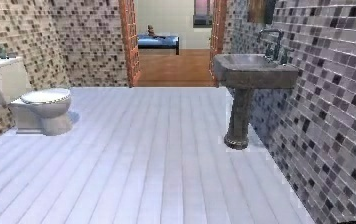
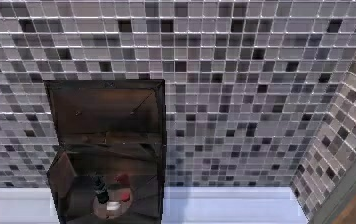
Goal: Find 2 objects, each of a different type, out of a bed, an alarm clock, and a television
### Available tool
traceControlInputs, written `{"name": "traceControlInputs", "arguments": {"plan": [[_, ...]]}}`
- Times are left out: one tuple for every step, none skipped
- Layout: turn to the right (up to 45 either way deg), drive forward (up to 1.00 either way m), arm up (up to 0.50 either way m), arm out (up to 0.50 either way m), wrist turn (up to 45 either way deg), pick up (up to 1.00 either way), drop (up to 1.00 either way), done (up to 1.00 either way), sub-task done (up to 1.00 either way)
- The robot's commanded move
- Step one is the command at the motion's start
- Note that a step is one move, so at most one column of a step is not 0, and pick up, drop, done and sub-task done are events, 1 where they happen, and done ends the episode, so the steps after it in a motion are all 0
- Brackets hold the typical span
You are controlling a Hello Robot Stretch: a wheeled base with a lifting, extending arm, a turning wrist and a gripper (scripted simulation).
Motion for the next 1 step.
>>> {"name": "traceControlInputs", "arguments": {"plan": [[3.0,0.00,0.00,0.00,0.0,0.00,0.00,0.00,0.00]]}}
